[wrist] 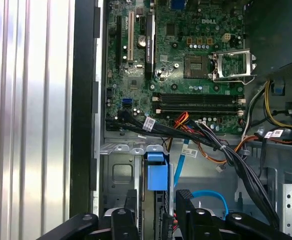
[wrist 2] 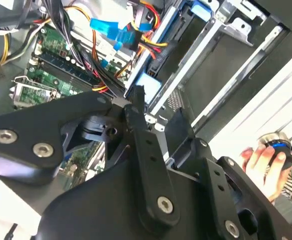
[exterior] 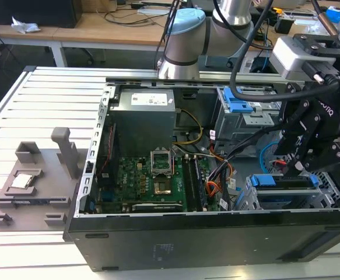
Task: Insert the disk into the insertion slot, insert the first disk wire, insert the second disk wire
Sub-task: 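Insert the disk into the insertion slot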
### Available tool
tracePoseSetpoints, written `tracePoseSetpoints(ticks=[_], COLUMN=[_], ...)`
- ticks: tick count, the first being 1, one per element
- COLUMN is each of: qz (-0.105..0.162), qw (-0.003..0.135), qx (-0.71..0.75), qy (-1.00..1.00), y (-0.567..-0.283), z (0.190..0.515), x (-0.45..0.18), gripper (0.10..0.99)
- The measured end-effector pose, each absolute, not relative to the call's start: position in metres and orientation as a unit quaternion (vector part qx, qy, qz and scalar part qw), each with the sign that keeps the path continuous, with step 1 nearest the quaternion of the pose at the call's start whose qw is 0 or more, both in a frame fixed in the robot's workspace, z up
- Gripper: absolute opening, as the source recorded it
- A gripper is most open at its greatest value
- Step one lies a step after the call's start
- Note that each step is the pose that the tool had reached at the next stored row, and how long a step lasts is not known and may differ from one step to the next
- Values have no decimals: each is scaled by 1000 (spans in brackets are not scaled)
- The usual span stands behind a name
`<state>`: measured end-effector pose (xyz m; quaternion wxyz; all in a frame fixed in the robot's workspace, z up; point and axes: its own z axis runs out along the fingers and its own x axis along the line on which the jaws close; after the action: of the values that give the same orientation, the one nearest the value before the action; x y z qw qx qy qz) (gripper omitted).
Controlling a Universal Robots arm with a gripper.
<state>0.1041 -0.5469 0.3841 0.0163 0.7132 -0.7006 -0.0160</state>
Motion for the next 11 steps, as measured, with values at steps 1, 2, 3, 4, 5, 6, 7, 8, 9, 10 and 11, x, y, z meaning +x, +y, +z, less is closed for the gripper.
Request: tracePoseSetpoints(ticks=[1, 2, 3, 4, 5, 6, 7, 8, 9, 10, 11], qz=[-16, -16, -16, -16, -16, -16, -16, -16, -16, -16, -16], qw=[16, 16, 16, 16, 16, 16, 16, 16, 16, 16, 16], qx=[713, 713, 713, 713, 713, 713, 713, 713, 713, 713, 713], qy=[-701, -701, -701, -701, -701, -701, -701, -701, -701, -701, -701], y=[-547, -547, -547, -547, -547, -547, -547, -547, -547, -547, -547], z=[384, 384, 384, 384, 384, 384, 384, 384, 384, 384, 384], x=[104, 104, 104, 104, 104, 104, 104, 104, 104, 104, 104], gripper=[439, 439, 424, 424, 361, 294, 176, 114, 106, 106, 106])
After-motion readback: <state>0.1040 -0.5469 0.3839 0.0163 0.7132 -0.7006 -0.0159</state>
